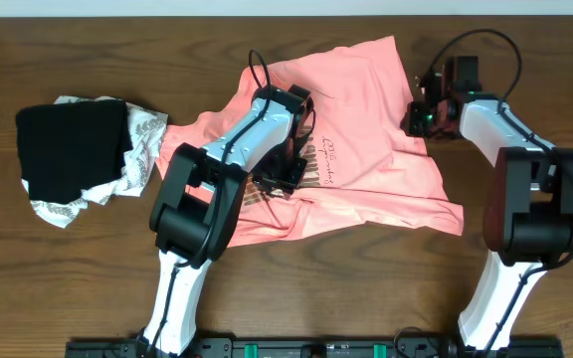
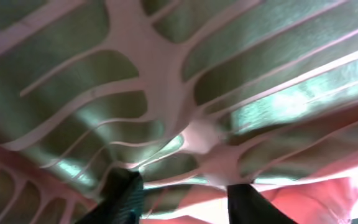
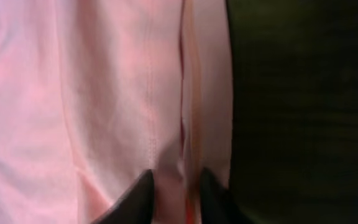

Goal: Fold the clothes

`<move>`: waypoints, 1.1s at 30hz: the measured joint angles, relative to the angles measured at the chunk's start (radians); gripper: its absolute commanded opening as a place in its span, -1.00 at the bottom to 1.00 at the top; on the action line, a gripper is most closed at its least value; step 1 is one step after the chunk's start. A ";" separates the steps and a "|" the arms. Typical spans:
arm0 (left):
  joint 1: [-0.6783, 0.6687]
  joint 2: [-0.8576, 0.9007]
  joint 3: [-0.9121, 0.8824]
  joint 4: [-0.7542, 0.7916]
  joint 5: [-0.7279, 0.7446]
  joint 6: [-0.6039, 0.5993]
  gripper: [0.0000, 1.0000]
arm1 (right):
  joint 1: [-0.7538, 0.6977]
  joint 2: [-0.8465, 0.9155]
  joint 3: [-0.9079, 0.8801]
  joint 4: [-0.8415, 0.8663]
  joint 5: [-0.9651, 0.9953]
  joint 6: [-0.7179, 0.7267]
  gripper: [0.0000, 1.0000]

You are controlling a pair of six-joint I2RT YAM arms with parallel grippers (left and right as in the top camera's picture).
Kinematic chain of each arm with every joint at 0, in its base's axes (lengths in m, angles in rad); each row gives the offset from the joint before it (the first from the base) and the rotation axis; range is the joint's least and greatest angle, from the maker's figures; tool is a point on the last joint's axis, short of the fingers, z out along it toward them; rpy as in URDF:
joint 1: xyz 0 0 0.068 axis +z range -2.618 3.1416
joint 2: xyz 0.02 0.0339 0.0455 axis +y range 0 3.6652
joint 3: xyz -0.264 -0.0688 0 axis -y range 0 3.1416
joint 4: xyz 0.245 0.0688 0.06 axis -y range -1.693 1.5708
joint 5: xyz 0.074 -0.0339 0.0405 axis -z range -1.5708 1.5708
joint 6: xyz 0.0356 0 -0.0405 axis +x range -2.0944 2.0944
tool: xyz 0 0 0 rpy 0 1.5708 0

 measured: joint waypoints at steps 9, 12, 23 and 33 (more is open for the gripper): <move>0.000 0.000 0.000 0.002 0.001 0.000 -0.05 | -0.002 0.000 0.005 -0.045 0.006 0.002 -0.97; 0.000 0.000 0.000 0.002 0.001 0.000 -0.04 | -0.016 0.000 0.008 -0.056 0.031 0.002 -0.98; 0.000 0.000 0.000 0.002 0.000 0.000 -0.04 | -0.162 0.000 0.013 -0.062 0.046 -0.005 -0.36; 0.000 0.000 0.000 0.007 -0.001 0.018 -0.06 | -0.177 -0.008 0.021 -0.079 -0.101 -0.089 -0.05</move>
